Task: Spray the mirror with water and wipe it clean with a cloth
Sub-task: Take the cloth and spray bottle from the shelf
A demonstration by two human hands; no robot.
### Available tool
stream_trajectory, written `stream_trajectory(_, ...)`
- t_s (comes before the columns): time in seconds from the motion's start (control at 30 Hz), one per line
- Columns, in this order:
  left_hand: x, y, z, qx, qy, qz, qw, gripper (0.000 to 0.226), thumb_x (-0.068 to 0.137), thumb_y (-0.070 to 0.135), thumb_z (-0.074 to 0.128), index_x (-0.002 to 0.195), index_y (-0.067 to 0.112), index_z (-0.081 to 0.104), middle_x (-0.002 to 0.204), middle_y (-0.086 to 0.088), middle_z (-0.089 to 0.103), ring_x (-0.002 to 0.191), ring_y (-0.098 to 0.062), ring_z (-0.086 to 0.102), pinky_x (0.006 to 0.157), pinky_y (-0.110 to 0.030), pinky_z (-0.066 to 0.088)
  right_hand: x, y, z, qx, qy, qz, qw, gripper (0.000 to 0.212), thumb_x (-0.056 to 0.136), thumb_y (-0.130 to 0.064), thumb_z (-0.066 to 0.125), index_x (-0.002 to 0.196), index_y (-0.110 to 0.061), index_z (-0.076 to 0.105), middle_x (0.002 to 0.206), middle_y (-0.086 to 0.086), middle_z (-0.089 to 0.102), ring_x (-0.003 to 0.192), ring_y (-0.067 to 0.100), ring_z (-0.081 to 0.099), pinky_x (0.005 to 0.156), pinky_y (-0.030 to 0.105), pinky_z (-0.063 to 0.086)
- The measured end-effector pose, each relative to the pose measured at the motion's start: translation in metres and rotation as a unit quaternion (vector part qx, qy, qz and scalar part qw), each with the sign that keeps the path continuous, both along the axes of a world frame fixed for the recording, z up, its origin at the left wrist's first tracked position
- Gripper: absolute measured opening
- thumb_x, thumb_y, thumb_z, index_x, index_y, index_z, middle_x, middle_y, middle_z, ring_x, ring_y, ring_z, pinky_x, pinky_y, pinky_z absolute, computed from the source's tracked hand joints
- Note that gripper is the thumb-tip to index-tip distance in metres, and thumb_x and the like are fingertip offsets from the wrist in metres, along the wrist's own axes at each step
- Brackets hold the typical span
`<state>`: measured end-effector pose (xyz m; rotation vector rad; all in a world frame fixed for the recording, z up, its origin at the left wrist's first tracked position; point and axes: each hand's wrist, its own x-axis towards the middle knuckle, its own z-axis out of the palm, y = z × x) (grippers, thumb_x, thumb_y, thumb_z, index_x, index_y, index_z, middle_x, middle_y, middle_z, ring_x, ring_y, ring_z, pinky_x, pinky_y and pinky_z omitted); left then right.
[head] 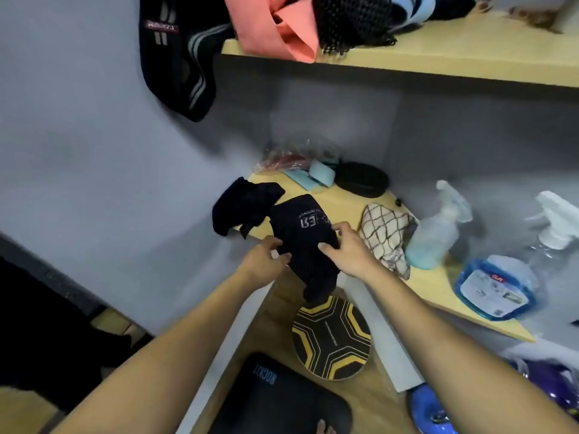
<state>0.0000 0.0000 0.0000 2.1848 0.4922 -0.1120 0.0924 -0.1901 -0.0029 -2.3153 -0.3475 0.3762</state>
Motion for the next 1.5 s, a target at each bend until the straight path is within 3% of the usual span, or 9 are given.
stream_trajectory(0.17, 0.037, 0.004, -0.019, -0.091, 0.059, 0.038, 0.993, 0.067, 0.102, 0.023, 0.063, 0.157, 0.01, 0.026, 0.155, -0.011, 0.045, 0.141, -0.031, 0.046, 0.1, -0.028, 0.039, 0.021, 0.023, -0.018, -0.039, 0.108, -0.064, 0.991, 0.072, 0.088, -0.051, 0.068, 0.143, -0.02, 0.033, 0.134, 0.008, 0.056, 0.124, 0.035, 0.052, 0.101, 0.049, 0.049)
stream_trajectory(0.4, 0.071, 0.013, -0.031, -0.231, 0.047, 0.15, 0.96, 0.07, 0.097, 0.02, 0.069, 0.153, 0.007, 0.028, 0.15, -0.011, 0.051, 0.133, -0.031, 0.054, 0.1, -0.035, 0.048, 0.033, 0.041, -0.029, 0.12, 0.184, -0.229, 0.948, 0.067, 0.09, -0.033, 0.075, 0.142, -0.015, 0.037, 0.125, 0.006, 0.055, 0.107, 0.024, 0.058, 0.096, 0.043, 0.054)
stream_trajectory(0.6, 0.074, 0.013, -0.024, -0.274, 0.124, 0.123, 0.946, 0.052, 0.099, 0.025, 0.068, 0.142, 0.003, 0.052, 0.139, -0.008, 0.06, 0.102, -0.019, 0.055, 0.072, -0.025, 0.041, 0.025, 0.054, -0.016, 0.146, 0.267, -0.244, 0.921, 0.021, 0.089, -0.023, 0.077, 0.091, -0.007, 0.065, 0.083, 0.005, 0.067, 0.068, 0.016, 0.064, 0.051, 0.025, 0.05)
stream_trajectory(0.73, 0.083, 0.02, -0.02, -0.172, 0.088, 0.093, 0.977, 0.046, 0.105, 0.03, 0.058, 0.143, 0.005, 0.054, 0.141, -0.011, 0.06, 0.122, -0.029, 0.058, 0.094, -0.034, 0.046, 0.021, 0.048, -0.001, 0.149, 0.232, -0.211, 0.938, 0.009, 0.099, -0.024, 0.064, 0.101, -0.015, 0.064, 0.107, 0.006, 0.072, 0.075, 0.012, 0.063, 0.057, 0.02, 0.051)
stream_trajectory(0.8, 0.093, 0.029, -0.008, -0.17, 0.04, 0.109, 0.979, 0.043, 0.107, 0.034, 0.052, 0.139, 0.006, 0.056, 0.136, -0.011, 0.062, 0.122, -0.032, 0.059, 0.101, -0.04, 0.049, 0.024, 0.039, 0.02, 0.168, 0.175, -0.21, 0.947, 0.008, 0.105, -0.027, 0.054, 0.103, -0.019, 0.058, 0.096, -0.004, 0.066, 0.081, 0.012, 0.059, 0.063, 0.016, 0.049)
stream_trajectory(0.97, 0.117, 0.04, 0.042, -0.153, -0.119, 0.131, 0.972, 0.031, 0.104, 0.037, 0.058, 0.121, 0.012, 0.051, 0.117, -0.007, 0.061, 0.113, -0.025, 0.059, 0.092, -0.034, 0.046, 0.045, 0.02, 0.065, 0.232, 0.054, -0.231, 0.943, 0.027, 0.097, -0.034, 0.064, 0.077, -0.018, 0.055, 0.084, 0.004, 0.064, 0.085, 0.023, 0.06, 0.076, 0.039, 0.049)
stream_trajectory(1.17, 0.107, 0.027, 0.083, -0.039, -0.17, -0.104, 0.979, 0.089, 0.072, 0.073, 0.076, 0.145, 0.038, 0.041, 0.138, 0.004, 0.041, 0.127, -0.011, 0.046, 0.11, -0.029, 0.039, 0.046, 0.017, 0.112, 0.409, 0.064, -0.256, 0.874, 0.023, 0.095, -0.026, 0.07, 0.113, -0.021, 0.056, 0.116, 0.011, 0.066, 0.096, 0.019, 0.064, 0.09, 0.044, 0.056)
stream_trajectory(1.33, 0.104, 0.017, 0.096, 0.235, -0.235, -0.171, 0.927, 0.052, 0.073, 0.073, 0.075, 0.107, 0.034, 0.069, 0.127, 0.006, 0.041, 0.124, -0.02, 0.038, 0.104, -0.044, 0.037, 0.034, 0.009, 0.137, 0.477, 0.144, -0.189, 0.846, 0.052, 0.094, -0.01, 0.069, 0.138, -0.018, 0.043, 0.115, 0.011, 0.063, 0.095, 0.019, 0.068, 0.075, 0.04, 0.058)
stream_trajectory(1.5, 0.106, 0.028, 0.11, 0.067, -0.247, -0.285, 0.924, 0.033, 0.082, 0.049, 0.081, 0.076, 0.028, 0.056, 0.083, 0.013, 0.061, 0.086, -0.01, 0.057, 0.082, -0.04, 0.043, 0.022, -0.01, 0.141, 0.429, 0.111, -0.182, 0.878, 0.06, 0.097, -0.006, 0.063, 0.148, -0.021, 0.036, 0.129, 0.024, 0.06, 0.098, 0.024, 0.068, 0.08, 0.039, 0.058)
